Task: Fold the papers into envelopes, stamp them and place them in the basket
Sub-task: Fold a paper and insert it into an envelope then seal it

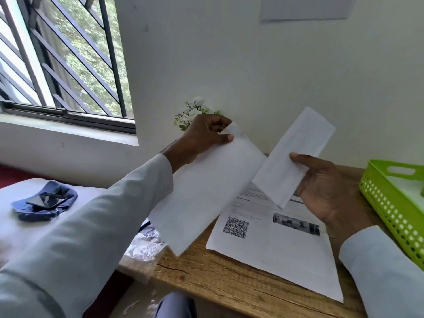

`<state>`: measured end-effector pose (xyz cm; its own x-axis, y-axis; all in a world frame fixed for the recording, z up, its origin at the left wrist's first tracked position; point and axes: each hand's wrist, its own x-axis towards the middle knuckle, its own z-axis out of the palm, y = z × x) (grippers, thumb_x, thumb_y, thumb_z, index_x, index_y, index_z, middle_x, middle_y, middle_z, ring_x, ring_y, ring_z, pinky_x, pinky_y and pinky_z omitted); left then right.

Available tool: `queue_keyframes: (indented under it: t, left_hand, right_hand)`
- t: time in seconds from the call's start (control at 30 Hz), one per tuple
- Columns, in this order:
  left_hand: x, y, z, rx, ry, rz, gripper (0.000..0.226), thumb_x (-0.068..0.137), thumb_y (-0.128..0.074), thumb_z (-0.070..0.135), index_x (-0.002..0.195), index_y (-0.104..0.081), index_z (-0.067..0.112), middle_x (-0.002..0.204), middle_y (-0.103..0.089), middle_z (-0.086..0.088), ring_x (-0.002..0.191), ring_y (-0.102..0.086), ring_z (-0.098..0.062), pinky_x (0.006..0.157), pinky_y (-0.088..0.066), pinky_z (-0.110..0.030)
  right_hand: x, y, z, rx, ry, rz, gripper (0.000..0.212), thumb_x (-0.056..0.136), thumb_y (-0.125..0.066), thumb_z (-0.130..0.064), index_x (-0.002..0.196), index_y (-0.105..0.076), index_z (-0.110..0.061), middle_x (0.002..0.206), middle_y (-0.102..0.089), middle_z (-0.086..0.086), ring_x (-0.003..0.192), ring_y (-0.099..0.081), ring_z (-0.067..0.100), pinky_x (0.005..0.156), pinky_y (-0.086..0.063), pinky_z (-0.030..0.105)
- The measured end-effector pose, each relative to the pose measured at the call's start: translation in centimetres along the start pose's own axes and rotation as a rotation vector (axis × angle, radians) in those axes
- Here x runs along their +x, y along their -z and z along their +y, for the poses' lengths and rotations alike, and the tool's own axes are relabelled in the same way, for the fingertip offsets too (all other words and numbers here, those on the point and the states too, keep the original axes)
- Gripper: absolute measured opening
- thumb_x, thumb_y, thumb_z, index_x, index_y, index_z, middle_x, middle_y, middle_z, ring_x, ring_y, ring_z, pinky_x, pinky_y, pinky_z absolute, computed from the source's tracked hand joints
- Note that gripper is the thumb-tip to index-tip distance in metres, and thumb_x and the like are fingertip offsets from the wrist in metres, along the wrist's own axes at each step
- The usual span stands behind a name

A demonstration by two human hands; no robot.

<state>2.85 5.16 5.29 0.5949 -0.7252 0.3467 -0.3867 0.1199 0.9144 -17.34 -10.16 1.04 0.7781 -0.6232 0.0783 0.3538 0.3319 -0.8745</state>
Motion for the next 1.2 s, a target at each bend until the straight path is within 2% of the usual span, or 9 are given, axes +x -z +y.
queue_keyframes:
  t: [0.17,0.27,0.4,0.57,0.67,0.73,0.9,1.07,1.2]
  left_hand:
    - [0.8,-2.7,-0.5,-0.175,0.068,0.248,0.015,0.082,-0.071,-0.003,0.087,-0.07,0.01,0.09,-0.074,-0.014,0.078,-0.068,-0.027,0.077,-0.059,-0.045]
    - [1.3,-3.5,-0.8,-0.32,0.157,0.382,0.012,0.087,-0.065,-0.001,0.096,-0.068,0.005,0.094,-0.072,-0.015,0.079,-0.068,-0.028,0.075,-0.06,-0.042]
    - [1.7,-3.5,-1.7,-0.419,0.249,0.553,0.02,0.085,-0.056,0.0,0.099,-0.068,0.007,0.097,-0.072,-0.014,0.088,-0.069,-0.033,0.078,-0.059,-0.051]
    - [1.6,-3.5,-2.7,-0.508,0.314,0.731,0.029,0.088,-0.042,0.0,0.111,-0.057,0.009,0.092,-0.062,-0.005,0.082,-0.063,-0.022,0.059,-0.053,-0.027]
    - [1.4,-3.6,-3.4,-0.521,0.35,0.826,0.035,0.092,-0.041,0.004,0.125,-0.048,0.013,0.105,-0.058,-0.004,0.082,-0.057,-0.017,0.065,-0.051,-0.028]
    - [1.2,-3.5,-4.0,-0.508,0.36,0.86,0.037,0.093,-0.043,0.005,0.128,-0.045,0.015,0.098,-0.054,-0.001,0.081,-0.056,-0.015,0.069,-0.051,-0.03]
    - [0.0,-3.5,-5.2,-0.468,0.467,0.726,0.043,0.086,-0.06,-0.002,0.119,-0.042,0.018,0.097,-0.056,-0.006,0.082,-0.064,-0.021,0.054,-0.056,-0.03]
    - [-1.9,-2.9,-6.1,-0.336,0.527,0.226,0.041,0.079,-0.071,-0.006,0.117,-0.061,0.005,0.101,-0.072,-0.014,0.079,-0.072,-0.025,0.053,-0.058,-0.03]
    - [-2.3,-1.6,-7.0,-0.261,0.501,0.067,0.044,0.07,-0.079,-0.005,0.112,-0.067,0.002,0.106,-0.073,-0.016,0.093,-0.072,-0.033,0.082,-0.058,-0.05]
  right_hand:
    - [-0.5,-0.8,1.0,-0.047,-0.036,-0.051,0.031,0.076,-0.066,-0.008,0.107,-0.068,-0.012,0.11,-0.075,0.003,0.103,-0.07,0.022,0.092,-0.057,0.039]
    - [-0.3,-0.5,1.2,-0.079,-0.055,-0.022,0.041,0.072,-0.071,-0.011,0.113,-0.067,-0.011,0.117,-0.073,0.007,0.109,-0.068,0.025,0.095,-0.054,0.042]
    - [-0.3,0.3,1.0,-0.09,-0.061,0.045,0.04,0.078,-0.072,-0.006,0.118,-0.066,-0.007,0.114,-0.073,0.008,0.1,-0.071,0.021,0.081,-0.06,0.03]
    - [-0.5,1.7,1.0,-0.23,-0.093,0.087,0.04,0.085,-0.07,-0.012,0.124,-0.063,-0.009,0.115,-0.073,0.01,0.103,-0.07,0.027,0.081,-0.06,0.042]
    - [-0.6,2.4,1.1,-0.254,-0.1,0.099,0.041,0.083,-0.072,-0.015,0.122,-0.064,-0.011,0.112,-0.074,0.008,0.097,-0.072,0.025,0.076,-0.06,0.04]
    - [-0.6,2.9,1.2,-0.264,-0.098,0.125,0.038,0.082,-0.074,-0.014,0.119,-0.065,-0.011,0.107,-0.076,0.006,0.091,-0.074,0.022,0.071,-0.061,0.037]
    - [-0.1,4.0,1.5,-0.266,-0.027,0.273,0.021,0.084,-0.073,-0.007,0.103,-0.065,-0.013,0.101,-0.073,0.003,0.089,-0.071,0.019,0.069,-0.061,0.034]
    - [0.3,5.2,1.1,-0.185,0.05,0.414,0.032,0.086,-0.07,-0.001,0.115,-0.062,-0.009,0.103,-0.07,0.002,0.089,-0.067,0.018,0.07,-0.056,0.033]
    - [0.2,5.0,0.7,-0.119,0.066,0.461,0.032,0.089,-0.066,0.0,0.118,-0.057,-0.008,0.094,-0.065,0.0,0.082,-0.063,0.015,0.071,-0.051,0.03]
